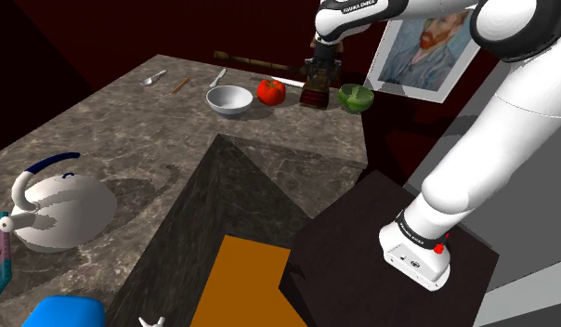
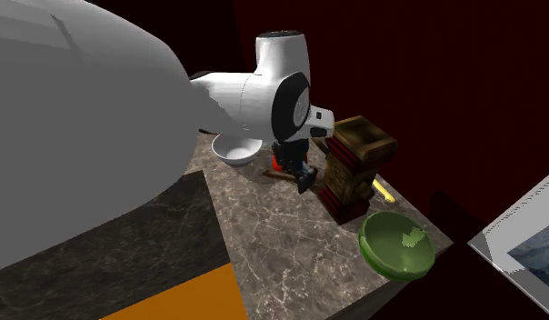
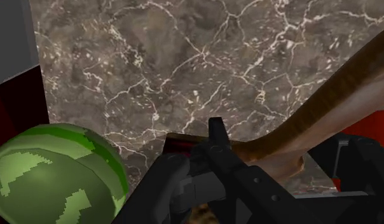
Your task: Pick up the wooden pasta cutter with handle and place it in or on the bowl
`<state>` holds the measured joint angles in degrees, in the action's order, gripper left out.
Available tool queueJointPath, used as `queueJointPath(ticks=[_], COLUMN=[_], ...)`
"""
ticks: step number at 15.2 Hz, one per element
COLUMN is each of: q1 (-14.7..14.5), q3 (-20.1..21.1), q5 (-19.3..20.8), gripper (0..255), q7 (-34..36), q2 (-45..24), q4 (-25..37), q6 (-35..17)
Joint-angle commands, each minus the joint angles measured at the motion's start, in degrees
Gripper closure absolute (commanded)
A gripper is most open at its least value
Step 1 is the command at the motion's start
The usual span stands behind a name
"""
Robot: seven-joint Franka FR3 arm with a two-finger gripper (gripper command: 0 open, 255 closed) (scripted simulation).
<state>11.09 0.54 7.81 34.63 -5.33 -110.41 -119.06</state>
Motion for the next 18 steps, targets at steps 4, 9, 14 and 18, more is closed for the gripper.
queueJointPath(ticks=[4, 9, 14, 18], q1=[3.76, 7.46, 11.31, 14.57], q3=[-3.01, -5.70, -8.02, -9.52], q5=[-0.85, -2.03, -3.63, -5.22], gripper=[255, 255, 255, 255], q7=[-7.21, -14.09, -20.89, -26.19], q2=[-0.91, -3.32, -7.00, -10.85], q4=[1.16, 4.13, 8.89, 14.09], q6=[-0.60, -0.73, -0.22, 0.78])
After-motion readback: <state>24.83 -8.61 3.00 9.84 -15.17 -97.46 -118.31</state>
